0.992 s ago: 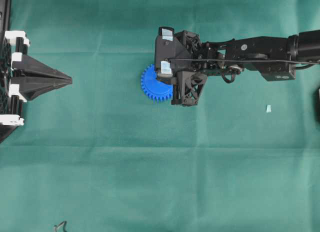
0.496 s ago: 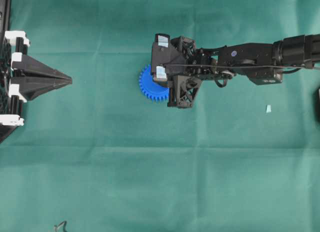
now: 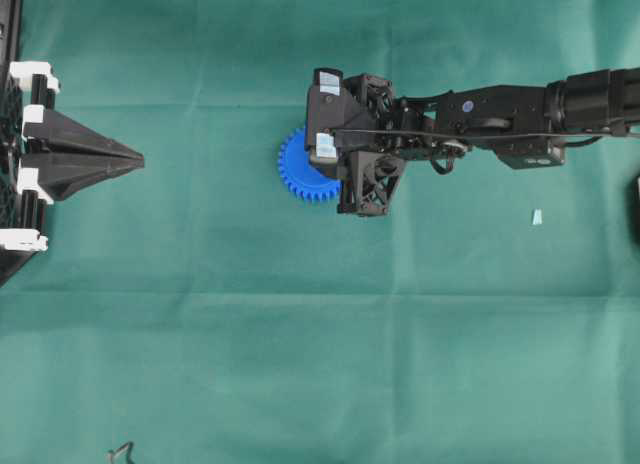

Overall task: Insert the shaft into the center hole of the gear.
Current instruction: 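Open the right gripper and lift it away from the gear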

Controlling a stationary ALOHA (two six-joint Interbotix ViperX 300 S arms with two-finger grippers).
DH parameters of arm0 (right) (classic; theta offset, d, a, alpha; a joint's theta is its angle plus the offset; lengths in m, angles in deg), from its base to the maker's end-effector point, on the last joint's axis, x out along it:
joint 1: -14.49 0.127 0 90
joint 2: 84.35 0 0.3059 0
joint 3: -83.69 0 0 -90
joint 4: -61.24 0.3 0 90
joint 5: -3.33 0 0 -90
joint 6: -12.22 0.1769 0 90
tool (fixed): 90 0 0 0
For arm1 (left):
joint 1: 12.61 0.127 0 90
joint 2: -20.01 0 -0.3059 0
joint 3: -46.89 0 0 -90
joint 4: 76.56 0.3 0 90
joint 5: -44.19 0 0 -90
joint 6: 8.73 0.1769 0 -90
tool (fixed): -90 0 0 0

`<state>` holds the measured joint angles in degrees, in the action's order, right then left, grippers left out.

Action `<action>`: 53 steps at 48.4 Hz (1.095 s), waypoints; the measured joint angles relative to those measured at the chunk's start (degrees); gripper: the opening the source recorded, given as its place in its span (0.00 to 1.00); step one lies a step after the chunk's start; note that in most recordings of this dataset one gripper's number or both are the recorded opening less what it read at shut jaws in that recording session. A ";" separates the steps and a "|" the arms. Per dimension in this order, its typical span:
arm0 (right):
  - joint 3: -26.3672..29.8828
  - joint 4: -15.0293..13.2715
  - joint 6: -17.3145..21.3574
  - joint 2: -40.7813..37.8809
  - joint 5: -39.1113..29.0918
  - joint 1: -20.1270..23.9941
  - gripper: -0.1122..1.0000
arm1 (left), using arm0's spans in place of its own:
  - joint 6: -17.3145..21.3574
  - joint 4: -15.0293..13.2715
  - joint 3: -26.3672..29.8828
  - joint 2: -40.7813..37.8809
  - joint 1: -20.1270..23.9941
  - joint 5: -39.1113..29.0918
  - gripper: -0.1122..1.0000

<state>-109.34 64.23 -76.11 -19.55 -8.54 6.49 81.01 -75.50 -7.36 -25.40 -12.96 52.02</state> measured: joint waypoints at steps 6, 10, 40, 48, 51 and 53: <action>0.00 0.00 0.09 0.44 -0.35 -0.26 0.85 | 0.00 0.09 0.00 0.00 0.09 0.00 0.10; 0.00 0.00 -0.09 1.14 -1.14 -0.09 0.96 | 0.18 0.09 0.00 0.00 0.00 0.00 0.10; 0.26 -0.44 0.00 15.73 -7.12 0.09 0.95 | 0.26 0.09 0.09 0.26 0.00 -0.18 0.10; 0.26 -0.44 0.00 18.63 -7.91 0.09 0.95 | 0.26 0.09 0.09 0.79 0.00 -0.18 0.10; 0.00 -0.44 0.00 19.60 -8.26 0.09 0.95 | 0.35 0.09 0.09 0.97 0.00 -0.44 0.10; -0.35 -0.44 0.00 20.04 -8.35 0.09 0.95 | 0.35 0.09 0.18 1.05 0.09 -0.62 0.10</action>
<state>-109.69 63.79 -76.11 0.49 -16.89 6.58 81.36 -75.41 -7.19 -24.35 -12.87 51.40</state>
